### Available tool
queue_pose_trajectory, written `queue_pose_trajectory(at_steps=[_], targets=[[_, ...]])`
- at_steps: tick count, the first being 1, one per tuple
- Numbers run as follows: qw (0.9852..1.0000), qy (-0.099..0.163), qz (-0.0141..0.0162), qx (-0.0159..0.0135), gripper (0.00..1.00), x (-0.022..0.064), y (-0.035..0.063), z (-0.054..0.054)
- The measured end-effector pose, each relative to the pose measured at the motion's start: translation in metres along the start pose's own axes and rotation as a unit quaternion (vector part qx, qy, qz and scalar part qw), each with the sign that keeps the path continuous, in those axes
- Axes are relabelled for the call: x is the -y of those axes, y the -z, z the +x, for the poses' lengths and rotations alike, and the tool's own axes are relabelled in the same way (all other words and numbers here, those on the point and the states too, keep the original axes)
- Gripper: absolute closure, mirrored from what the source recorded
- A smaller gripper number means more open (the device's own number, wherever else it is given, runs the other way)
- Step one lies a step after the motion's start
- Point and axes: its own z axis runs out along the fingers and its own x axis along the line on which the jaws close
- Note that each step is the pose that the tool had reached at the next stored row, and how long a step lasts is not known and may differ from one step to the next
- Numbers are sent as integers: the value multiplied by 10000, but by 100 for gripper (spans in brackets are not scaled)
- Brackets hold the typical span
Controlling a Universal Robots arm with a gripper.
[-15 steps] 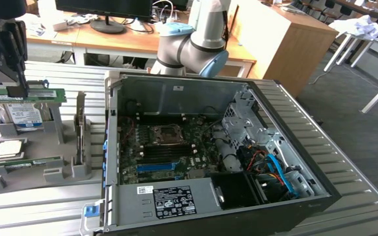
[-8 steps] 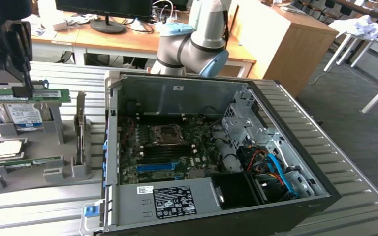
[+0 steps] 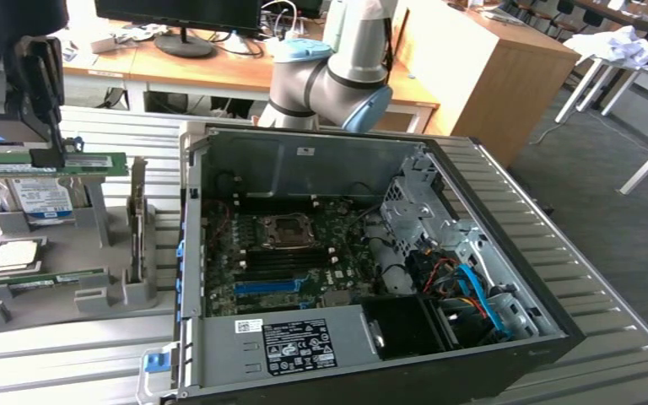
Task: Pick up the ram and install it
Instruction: 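Pick up the ram and move it above insertion slot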
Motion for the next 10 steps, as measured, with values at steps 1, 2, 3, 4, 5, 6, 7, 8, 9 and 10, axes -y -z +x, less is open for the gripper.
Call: queue_pose_trajectory(at_steps=[1,2,3,4,5,6,7,8,9,10], targets=[[10000,0,1,0,87,9,0,1],[10000,0,0,0,87,18,0,1],[10000,0,0,0,87,26,0,1],[10000,0,0,0,87,33,0,2],[10000,0,1,0,87,40,-1,2],[10000,0,1,1,87,46,-1,2],[10000,0,1,0,87,53,-1,3],[10000,0,0,0,87,60,0,3],[10000,0,0,0,87,68,0,4],[10000,0,0,0,87,75,0,4]])
